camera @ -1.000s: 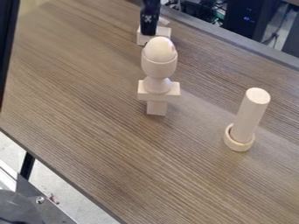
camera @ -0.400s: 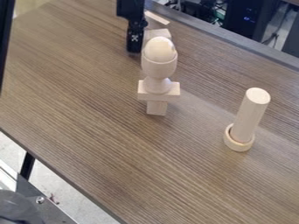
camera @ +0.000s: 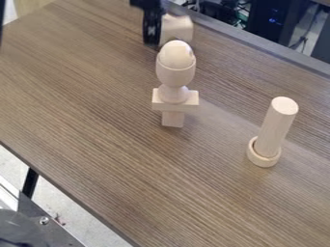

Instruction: Move the arch to the left

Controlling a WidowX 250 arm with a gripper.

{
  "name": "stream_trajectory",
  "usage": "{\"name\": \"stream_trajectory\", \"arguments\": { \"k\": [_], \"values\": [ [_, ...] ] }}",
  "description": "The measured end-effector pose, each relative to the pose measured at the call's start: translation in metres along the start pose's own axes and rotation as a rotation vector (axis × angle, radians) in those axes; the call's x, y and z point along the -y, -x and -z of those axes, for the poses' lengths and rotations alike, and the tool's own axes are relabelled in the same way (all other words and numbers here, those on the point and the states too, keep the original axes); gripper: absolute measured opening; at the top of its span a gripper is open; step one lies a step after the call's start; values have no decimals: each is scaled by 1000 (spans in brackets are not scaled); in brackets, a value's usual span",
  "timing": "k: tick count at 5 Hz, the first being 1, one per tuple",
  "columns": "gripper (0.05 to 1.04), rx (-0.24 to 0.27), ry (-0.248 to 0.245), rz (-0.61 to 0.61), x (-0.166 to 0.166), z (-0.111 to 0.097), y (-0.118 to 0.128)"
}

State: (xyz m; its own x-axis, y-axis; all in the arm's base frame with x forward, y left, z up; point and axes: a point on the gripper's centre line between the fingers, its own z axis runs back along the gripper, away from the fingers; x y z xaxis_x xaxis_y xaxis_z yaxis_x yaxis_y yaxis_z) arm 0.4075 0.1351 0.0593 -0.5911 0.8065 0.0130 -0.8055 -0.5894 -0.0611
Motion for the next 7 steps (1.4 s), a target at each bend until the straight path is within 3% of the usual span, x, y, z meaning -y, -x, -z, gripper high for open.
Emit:
{"name": "stream_trajectory", "arguments": {
  "k": [1, 2, 3, 5, 7],
  "values": [
    [580, -21, 76, 56, 4, -29, 6],
    [580, 13, 102, 117, -8, -50, -5],
    [580, 72, 97, 186, -30, -61, -30],
    [580, 166, 55, 186, -69, -61, -100],
    [579, 147, -1, 233, -85, -34, -141]
  ]
}}
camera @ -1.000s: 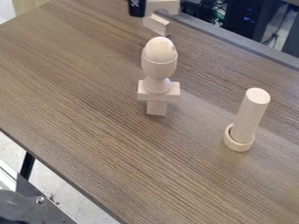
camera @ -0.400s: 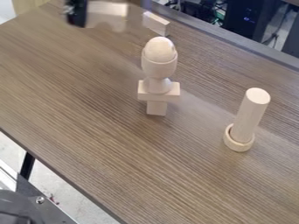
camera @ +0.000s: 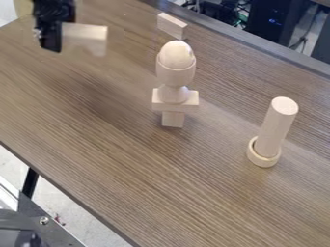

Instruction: Move the arch to the left

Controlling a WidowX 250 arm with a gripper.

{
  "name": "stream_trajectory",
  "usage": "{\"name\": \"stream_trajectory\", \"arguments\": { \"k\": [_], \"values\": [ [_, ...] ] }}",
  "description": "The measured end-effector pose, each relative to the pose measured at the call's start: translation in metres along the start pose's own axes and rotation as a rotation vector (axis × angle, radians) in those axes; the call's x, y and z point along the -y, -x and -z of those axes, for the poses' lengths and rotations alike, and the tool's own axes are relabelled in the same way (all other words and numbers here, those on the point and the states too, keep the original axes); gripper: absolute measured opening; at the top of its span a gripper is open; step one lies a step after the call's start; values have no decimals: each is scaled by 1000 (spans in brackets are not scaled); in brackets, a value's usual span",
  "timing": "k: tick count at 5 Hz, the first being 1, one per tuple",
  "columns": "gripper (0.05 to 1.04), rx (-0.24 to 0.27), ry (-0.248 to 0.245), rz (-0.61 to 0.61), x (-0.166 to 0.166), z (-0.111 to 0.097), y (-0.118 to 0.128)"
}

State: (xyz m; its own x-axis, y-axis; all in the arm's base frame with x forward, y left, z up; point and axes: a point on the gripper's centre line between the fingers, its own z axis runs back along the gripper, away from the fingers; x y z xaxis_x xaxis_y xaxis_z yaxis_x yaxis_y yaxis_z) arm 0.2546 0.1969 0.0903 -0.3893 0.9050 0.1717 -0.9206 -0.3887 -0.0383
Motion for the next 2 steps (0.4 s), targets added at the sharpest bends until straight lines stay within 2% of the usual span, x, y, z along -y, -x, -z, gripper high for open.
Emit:
{"name": "stream_trajectory", "arguments": {
  "k": [1, 2],
  "values": [
    [579, -36, -31, 101, 3, 18, -4],
    [579, -60, -75, 260, 14, 39, -12]
  ]
}}
